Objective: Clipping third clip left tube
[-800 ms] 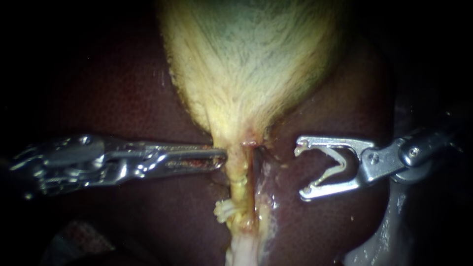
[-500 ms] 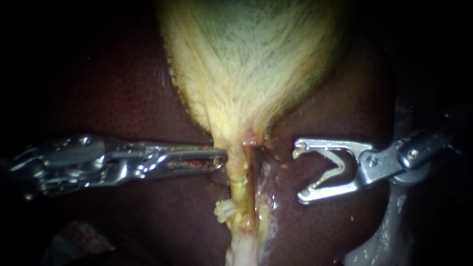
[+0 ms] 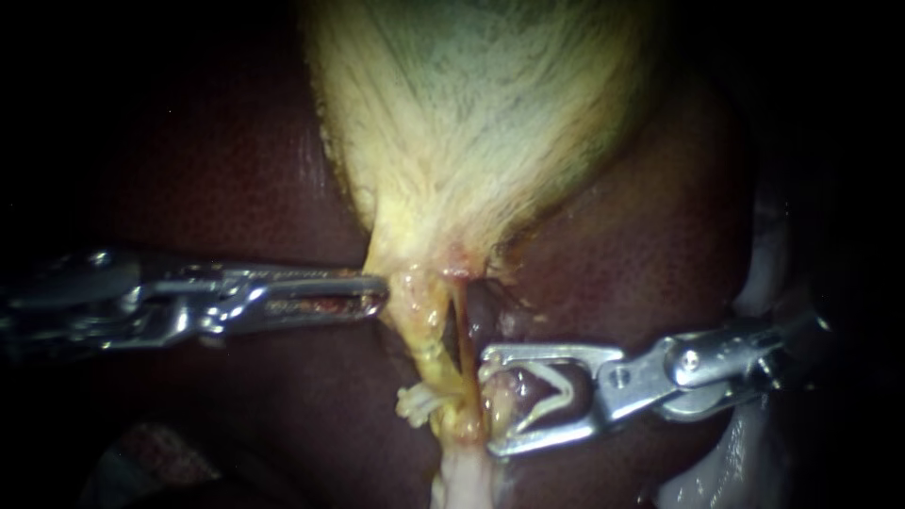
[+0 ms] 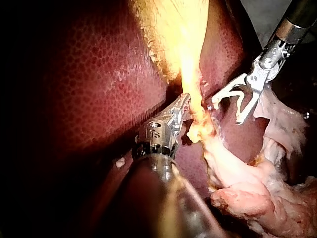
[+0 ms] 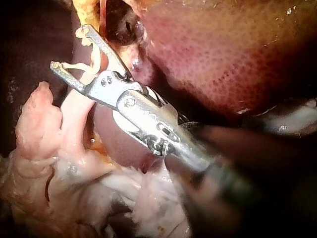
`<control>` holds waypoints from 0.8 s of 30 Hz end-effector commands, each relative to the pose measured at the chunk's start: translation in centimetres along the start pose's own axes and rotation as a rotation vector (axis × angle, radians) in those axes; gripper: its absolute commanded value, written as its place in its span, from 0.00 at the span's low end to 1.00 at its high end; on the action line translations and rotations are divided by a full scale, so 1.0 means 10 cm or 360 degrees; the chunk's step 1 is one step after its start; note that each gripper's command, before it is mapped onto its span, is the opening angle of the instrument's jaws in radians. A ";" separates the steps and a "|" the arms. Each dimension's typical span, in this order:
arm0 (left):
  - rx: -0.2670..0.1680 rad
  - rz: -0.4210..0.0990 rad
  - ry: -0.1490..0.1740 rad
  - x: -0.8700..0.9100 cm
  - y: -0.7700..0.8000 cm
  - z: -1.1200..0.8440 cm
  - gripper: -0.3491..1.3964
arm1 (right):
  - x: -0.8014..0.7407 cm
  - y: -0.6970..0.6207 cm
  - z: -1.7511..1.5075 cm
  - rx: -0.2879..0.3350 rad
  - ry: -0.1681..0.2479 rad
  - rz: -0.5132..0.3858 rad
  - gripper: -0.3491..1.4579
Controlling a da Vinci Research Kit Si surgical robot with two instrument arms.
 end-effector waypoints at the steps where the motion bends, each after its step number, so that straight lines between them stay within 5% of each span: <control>1: -0.0004 -0.0001 -0.0005 0.000 -0.002 -0.001 0.00 | -0.002 0.004 0.003 -0.0003 -0.0003 0.0008 0.52; 15: -0.0006 -0.0003 -0.0011 0.000 -0.007 -0.005 0.00 | -0.021 0.046 0.000 -0.0046 -0.0026 0.0017 0.52; 24: -0.0007 -0.0002 -0.0011 0.000 -0.005 -0.001 0.00 | -0.021 0.040 0.024 -0.0050 -0.0058 0.0007 0.52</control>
